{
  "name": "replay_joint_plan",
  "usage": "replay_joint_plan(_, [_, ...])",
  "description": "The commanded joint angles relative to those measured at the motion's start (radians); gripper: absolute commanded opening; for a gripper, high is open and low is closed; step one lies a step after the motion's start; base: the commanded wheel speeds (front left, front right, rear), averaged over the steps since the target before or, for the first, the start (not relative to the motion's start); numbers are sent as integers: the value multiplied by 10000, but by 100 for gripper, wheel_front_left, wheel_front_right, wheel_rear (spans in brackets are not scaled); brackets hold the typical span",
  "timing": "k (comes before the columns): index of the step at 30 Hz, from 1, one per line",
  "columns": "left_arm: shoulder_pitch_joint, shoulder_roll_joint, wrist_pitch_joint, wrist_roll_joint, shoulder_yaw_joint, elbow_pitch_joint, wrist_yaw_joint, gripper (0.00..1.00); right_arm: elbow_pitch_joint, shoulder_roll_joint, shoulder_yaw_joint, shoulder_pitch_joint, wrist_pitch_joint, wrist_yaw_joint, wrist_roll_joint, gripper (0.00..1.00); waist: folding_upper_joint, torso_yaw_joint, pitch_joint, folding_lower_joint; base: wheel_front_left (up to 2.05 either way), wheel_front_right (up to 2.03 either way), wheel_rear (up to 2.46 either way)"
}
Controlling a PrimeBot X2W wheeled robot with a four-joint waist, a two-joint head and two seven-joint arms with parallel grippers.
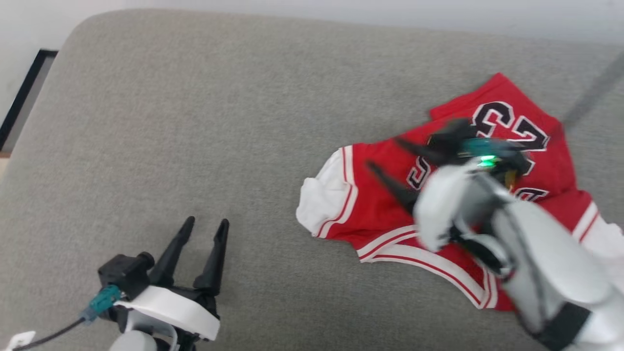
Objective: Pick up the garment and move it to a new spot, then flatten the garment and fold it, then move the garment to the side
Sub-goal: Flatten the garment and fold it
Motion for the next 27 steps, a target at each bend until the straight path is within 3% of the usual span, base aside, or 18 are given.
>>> replay_joint_plan(1, [-42, 126, -53, -28, -20, -102, 21, 100, -187, -117, -312, 285, -145, -3, -61, 100, 0, -249, -208, 0, 0, 0, 0])
replay_joint_plan(4, [-430, 696, -53, -171, -222, -423, 21, 100, -922, -539, -1789, 1180, -376, -3, -423, 100, 0, -517, -337, 0, 0, 0, 0])
replay_joint_plan(9, [-1233, 2120, -53, -728, -1178, -792, 21, 100, -2085, -614, -4241, 2811, -359, -1, -1251, 100, 0, -1101, -332, 0, 0, 0, 0])
replay_joint_plan(16, [-2597, 4252, 164, -2514, -3170, -875, 21, 100, -3189, -585, -5692, 4622, 852, -3, -2115, 100, 0, -1881, -129, 0, 0, 0, 0])
replay_joint_plan(22, [-3934, 5524, 2547, -6044, -4869, -1442, 21, 100, -3907, 25, -6529, 5172, 791, -3, -2318, 100, 0, -2417, 246, 0, 0, 0, 0])
replay_joint_plan(27, [-4796, 6289, 4998, -8743, -5394, -1630, 21, 100, -4214, 549, -6617, 5183, 541, -1, -2559, 100, 0, -2867, 676, 0, 0, 0, 0])
